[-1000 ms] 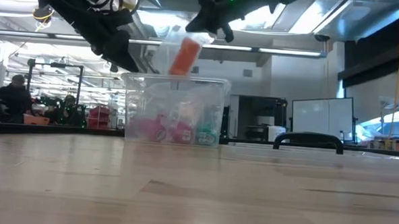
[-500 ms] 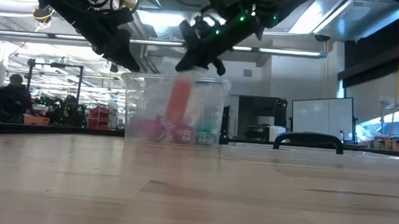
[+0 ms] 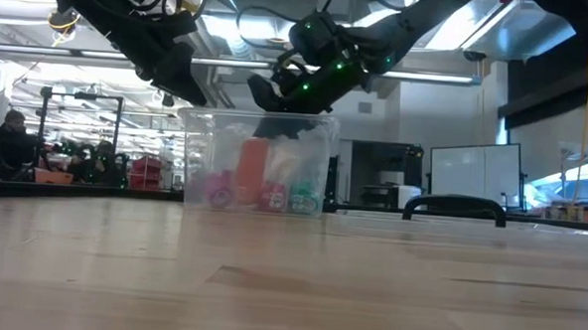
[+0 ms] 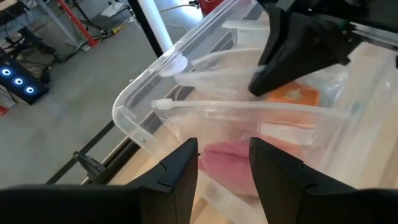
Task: Roll bandage
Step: Put the packed rolled orange bandage into the transparent bin, then close the transparent bin
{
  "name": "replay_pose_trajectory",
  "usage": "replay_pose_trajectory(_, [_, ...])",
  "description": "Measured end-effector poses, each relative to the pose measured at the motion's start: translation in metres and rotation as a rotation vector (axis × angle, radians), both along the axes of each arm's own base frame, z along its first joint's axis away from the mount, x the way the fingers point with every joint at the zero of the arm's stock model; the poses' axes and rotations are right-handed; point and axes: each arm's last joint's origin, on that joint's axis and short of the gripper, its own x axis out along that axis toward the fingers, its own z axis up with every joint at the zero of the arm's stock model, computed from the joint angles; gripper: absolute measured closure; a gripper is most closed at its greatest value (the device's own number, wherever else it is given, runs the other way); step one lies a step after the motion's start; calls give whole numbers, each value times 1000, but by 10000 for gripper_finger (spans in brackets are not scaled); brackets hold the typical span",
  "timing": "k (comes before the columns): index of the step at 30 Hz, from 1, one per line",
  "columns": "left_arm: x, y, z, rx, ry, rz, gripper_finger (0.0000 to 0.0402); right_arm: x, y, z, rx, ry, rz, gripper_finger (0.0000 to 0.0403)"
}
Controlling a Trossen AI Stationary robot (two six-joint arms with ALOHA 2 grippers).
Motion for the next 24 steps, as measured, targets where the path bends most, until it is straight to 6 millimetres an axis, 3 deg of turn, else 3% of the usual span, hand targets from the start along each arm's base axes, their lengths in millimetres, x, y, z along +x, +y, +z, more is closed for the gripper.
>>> replay_pose_trajectory(6, [0,0,0,-3,2,-13,265,1,0,1,-19,-8,7,361])
replay_pose_trajectory(11, [0,-1,0,-5,4,-26,265,-3,1,17,-102,3,46,284])
replay_pose_trajectory(18, [0,-1,0,-6,6,-28,265,-16,7,85,-183,-53,155,180])
replay_pose_trajectory(24, [1,-5,-1,-12,10,-50,265,-66,39,146,-149,121,335,143])
